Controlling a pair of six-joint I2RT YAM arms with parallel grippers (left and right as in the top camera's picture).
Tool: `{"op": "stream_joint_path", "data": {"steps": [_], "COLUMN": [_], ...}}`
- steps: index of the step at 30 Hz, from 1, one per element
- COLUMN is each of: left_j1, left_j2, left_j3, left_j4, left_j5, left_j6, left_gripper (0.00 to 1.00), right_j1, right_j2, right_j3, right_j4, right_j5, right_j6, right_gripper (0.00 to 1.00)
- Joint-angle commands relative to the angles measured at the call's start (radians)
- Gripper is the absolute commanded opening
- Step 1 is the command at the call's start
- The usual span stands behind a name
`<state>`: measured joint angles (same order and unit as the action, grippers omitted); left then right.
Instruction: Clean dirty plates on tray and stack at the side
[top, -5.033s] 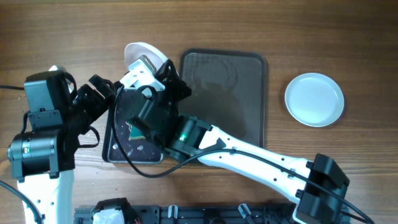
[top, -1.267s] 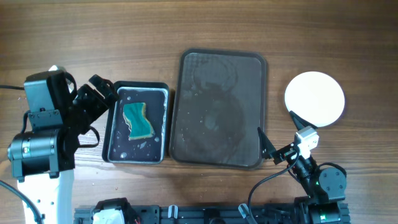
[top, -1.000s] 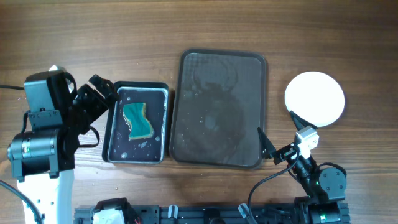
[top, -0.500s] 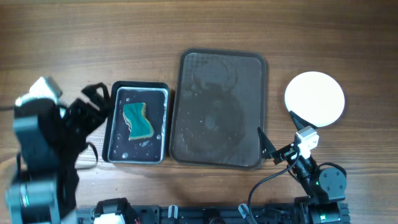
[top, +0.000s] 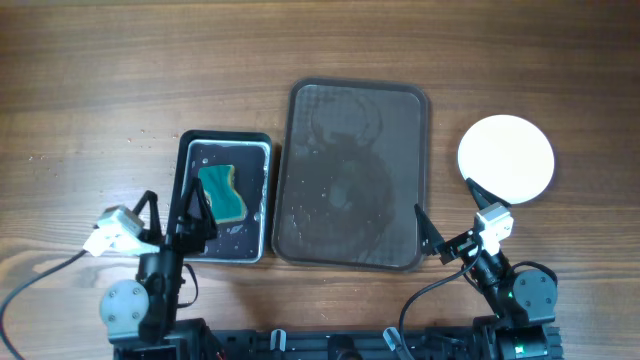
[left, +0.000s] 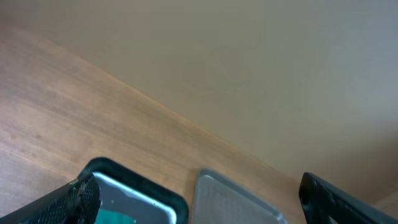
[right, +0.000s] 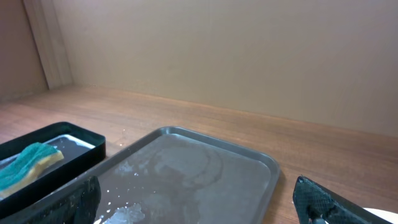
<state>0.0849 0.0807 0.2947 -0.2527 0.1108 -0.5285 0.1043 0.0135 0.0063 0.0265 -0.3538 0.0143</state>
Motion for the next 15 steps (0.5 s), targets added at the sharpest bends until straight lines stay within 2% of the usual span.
{"op": "stream_joint_path", "data": {"steps": [1, 8, 15], "left_j1": [-0.013, -0.054, -0.120], "left_j2": [-0.077, -0.077, -0.077], "left_j3": [-0.098, -0.274, -0.289], "left_j4": [0.064, 0.211, 0.181], "left_j5": [0.027, -0.006, -0.060], "left_j6": [0.029, 0.031, 0.031], "left_gripper": [1.00, 1.00, 1.00], "right_j1": [0.001, 0.001, 0.001], "right_j2": [-0.010, -0.010, -0.010], "right_j3": [-0.001, -0.001, -0.001], "right_j4": [0.005, 0.005, 0.005], "right_j5": [0.011, 0.011, 0.011], "right_j6": [0.014, 0.014, 0.014], "right_gripper": [1.00, 1.00, 1.00]}}
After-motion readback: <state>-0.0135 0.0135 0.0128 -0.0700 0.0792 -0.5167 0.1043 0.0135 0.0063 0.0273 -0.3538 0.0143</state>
